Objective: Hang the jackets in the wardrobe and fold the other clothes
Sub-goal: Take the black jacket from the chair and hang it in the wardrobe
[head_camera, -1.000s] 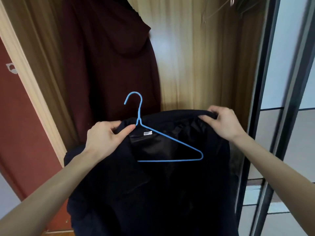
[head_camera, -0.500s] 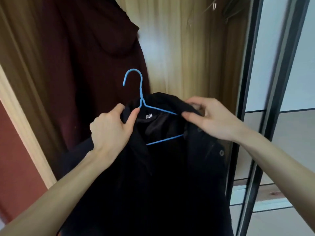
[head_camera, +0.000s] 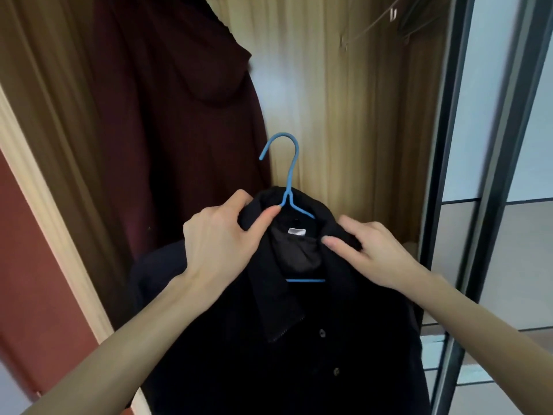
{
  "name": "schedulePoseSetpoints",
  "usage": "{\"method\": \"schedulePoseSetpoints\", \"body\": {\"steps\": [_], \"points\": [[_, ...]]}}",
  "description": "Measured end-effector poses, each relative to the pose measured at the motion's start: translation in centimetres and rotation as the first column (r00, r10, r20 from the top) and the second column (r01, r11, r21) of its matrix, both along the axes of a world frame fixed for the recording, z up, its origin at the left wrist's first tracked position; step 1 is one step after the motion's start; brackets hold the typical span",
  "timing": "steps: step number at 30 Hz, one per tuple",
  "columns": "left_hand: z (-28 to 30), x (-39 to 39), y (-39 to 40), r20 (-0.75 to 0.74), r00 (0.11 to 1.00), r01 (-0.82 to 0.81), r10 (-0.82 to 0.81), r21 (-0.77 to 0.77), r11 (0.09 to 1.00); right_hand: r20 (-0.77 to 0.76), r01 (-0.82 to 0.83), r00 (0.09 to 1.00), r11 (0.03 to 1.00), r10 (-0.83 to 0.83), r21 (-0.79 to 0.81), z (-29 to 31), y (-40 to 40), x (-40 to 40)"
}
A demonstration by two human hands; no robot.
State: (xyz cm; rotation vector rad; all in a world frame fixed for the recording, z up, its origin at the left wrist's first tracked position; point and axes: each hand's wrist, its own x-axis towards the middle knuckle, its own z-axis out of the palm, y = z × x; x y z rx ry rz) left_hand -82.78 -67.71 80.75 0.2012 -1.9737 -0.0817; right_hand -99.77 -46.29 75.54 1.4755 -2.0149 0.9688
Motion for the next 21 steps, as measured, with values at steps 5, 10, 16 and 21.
{"method": "schedulePoseSetpoints", "body": {"steps": [5, 10, 16, 21], "points": [[0.5, 0.8, -2.1, 0.194, 0.979, 0.087, -0.067, -0.096, 0.992, 0.085, -0.031, 0.995, 0.981, 0.048, -0.19, 1.5, -0.2, 0.3], [0.3, 3.1, -6.3, 0.491, 0.864, 0.252, -0.111, -0.231, 0.94, 0.128, -0.08, 0.987, 0.986, 0.099, -0.143, 3.4, 0.6, 0.2], [-2.6, 4.2, -7.3, 0.408, 0.868, 0.246, -0.283, 0.14, 0.959, 0.196, -0.084, 0.974, 0.984, 0.115, -0.16, 3.2, 0.8, 0.3], [-2.8, 3.9, -7.8, 0.313, 0.94, 0.212, -0.136, -0.224, 0.951, 0.197, -0.112, 0.972, 0.99, 0.127, -0.086, 3.6, 1.5, 0.2]]}}
